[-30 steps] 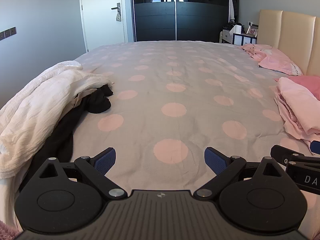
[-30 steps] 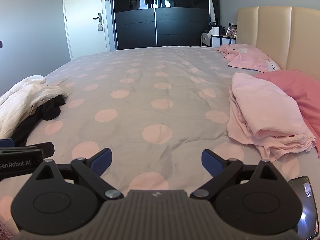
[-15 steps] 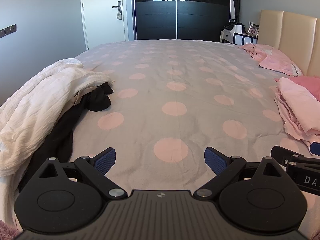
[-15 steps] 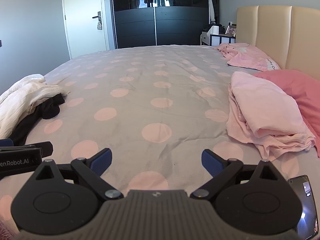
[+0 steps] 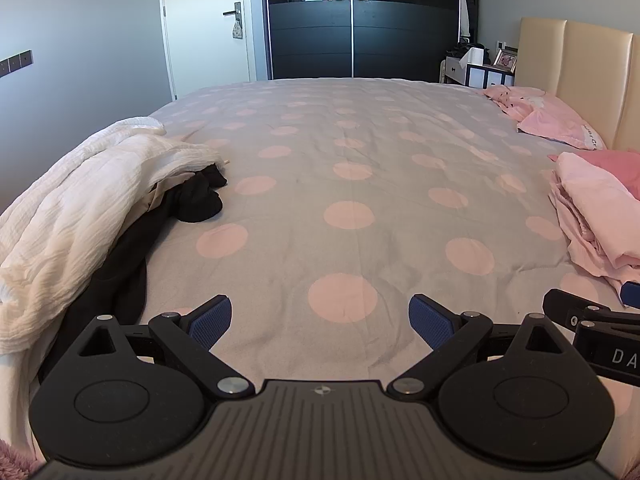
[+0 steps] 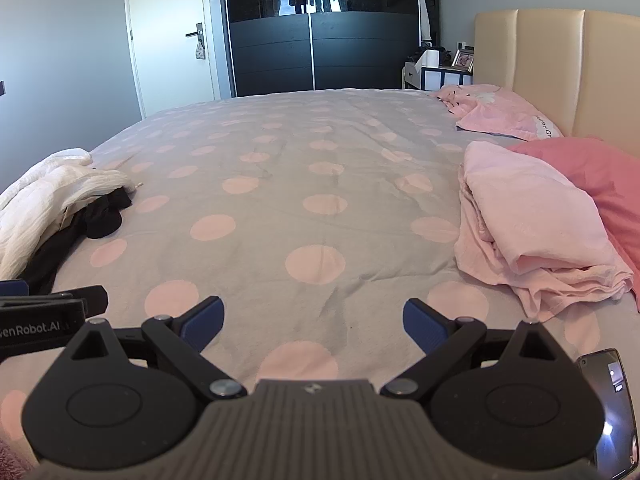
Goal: Fold clothes
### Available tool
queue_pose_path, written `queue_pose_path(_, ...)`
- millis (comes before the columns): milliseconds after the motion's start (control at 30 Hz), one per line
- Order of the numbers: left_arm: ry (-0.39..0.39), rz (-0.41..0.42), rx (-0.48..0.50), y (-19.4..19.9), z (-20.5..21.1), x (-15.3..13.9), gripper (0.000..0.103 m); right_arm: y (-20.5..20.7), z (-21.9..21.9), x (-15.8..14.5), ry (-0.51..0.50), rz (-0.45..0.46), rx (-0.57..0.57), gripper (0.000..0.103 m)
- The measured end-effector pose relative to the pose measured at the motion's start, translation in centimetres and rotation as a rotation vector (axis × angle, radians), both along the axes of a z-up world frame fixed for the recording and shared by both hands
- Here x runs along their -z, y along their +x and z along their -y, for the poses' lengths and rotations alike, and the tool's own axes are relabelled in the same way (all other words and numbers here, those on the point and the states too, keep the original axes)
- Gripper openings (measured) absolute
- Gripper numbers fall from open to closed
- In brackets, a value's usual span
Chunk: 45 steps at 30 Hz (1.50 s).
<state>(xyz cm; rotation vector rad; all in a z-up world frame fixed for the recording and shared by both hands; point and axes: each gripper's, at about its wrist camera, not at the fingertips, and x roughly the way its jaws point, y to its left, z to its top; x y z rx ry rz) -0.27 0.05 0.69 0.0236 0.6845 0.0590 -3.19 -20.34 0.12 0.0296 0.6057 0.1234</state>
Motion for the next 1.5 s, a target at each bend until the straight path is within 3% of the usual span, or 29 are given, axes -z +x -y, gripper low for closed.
queue_pose_path(400,0.015,-0.012,-0.003,-0.2,0.0,0.1,0.097,-0.1,-0.1,0.0,-0.011,-0.001,-0.003,0.097)
queue_pose_path(567,0.027,-0.022,-0.029,0.2,-2.3,-0.2,0.092,0.1,0.5,-0.3,-0.017,-0.004,-0.003,0.097)
queue_pose_path(667,0.082,-0.027,-0.071,0.9,-5.2,-0.6,0.081,0.3,0.9,-0.5,-0.03,0.001,-0.003,0.097)
queue_pose_path(733,0.106,-0.044,-0.117,1.7,-8.0,-1.0,0.08,0.5,1.2,-0.5,-0.048,0.004,0.001,0.097)
queue_pose_path(933,0.191,-0.056,-0.317,3.3,-18.2,-2.3,0.06,1.8,1.0,0.1,-0.055,-0.018,0.003,0.097)
queue_pose_path(1133,0.265,-0.084,-0.488,4.7,-28.3,-2.2,0.057,3.6,-0.9,1.1,-0.082,-0.055,-0.035,0.097)
queue_pose_path(1267,0.288,-0.149,-0.507,6.0,-33.6,-0.2,0.059,4.2,-2.7,1.5,-0.131,-0.056,-0.09,0.097)
queue_pose_path(1433,0.201,-0.16,-0.484,6.2,-36.8,1.6,0.06,4.5,-4.4,2.4,-0.202,-0.081,-0.123,0.097)
queue_pose_path(1500,0.151,-0.133,-0.492,6.1,-37.8,1.2,0.051,4.5,-4.8,2.9,-0.218,-0.098,-0.115,0.097)
